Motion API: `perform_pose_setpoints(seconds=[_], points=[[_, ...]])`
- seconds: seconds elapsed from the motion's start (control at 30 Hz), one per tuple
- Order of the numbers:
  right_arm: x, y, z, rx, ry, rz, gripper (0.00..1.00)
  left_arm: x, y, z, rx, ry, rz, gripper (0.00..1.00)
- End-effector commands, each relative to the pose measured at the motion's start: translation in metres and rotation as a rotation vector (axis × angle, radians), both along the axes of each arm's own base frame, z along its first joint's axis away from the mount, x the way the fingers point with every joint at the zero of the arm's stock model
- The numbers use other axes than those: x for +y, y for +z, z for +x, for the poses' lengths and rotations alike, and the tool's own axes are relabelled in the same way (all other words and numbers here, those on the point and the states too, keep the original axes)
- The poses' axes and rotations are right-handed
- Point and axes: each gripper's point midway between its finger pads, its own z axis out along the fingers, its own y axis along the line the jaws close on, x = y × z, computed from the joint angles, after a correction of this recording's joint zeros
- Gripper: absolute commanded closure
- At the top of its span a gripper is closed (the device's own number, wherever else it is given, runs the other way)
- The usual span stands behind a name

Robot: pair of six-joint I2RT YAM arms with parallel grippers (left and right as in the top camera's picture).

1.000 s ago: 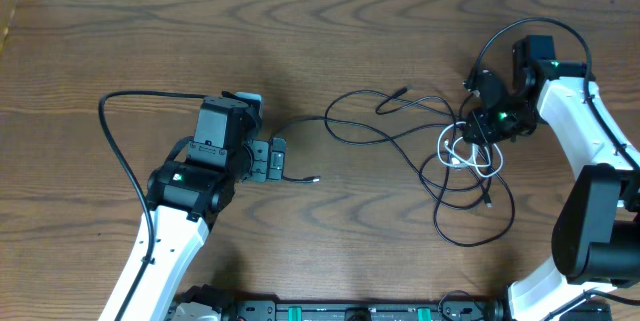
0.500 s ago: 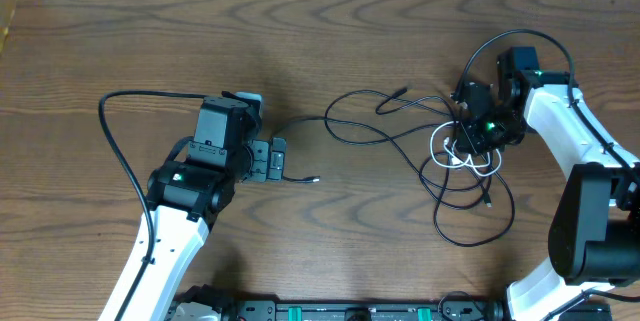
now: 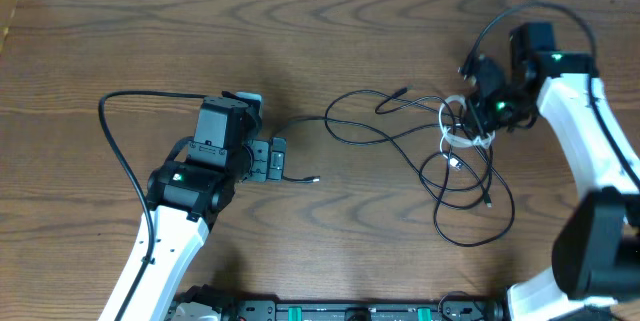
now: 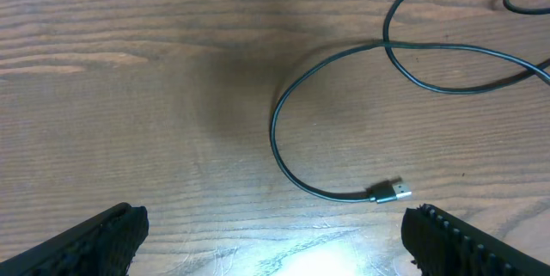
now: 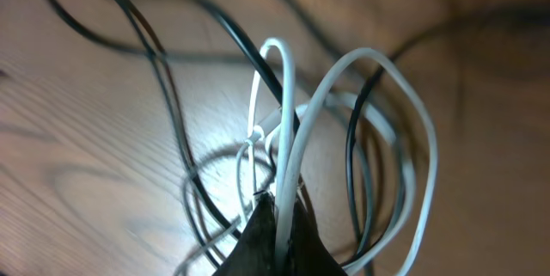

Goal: Untangle cables

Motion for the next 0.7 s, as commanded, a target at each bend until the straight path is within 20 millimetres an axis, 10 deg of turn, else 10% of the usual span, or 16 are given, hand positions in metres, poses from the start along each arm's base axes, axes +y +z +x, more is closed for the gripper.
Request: perform_pose_setpoints(seconds=[0.0,0.13,0.3,0.67], points=[[0.025,0.088,0.016,-0.248,0.04,0.156,0.99,0.004,0.0,0.002,-0.001,0.026,0.007,0.01],[0.06,0.199,0.022,-0.606,0.142,0.374,0.99,0.004,0.0,0.002,-0.001,0.026,0.007,0.01],[0.076,0.264,0.026,-0.841,0.167,0.429,0.96,0.004,0.0,0.002,-0.001,0.026,0.007,0.01],[0.056,0.223,0.054,-0.806,0.083,0.189,0.99,0.004,0.0,0.002,-0.001,0.026,0.007,0.01]])
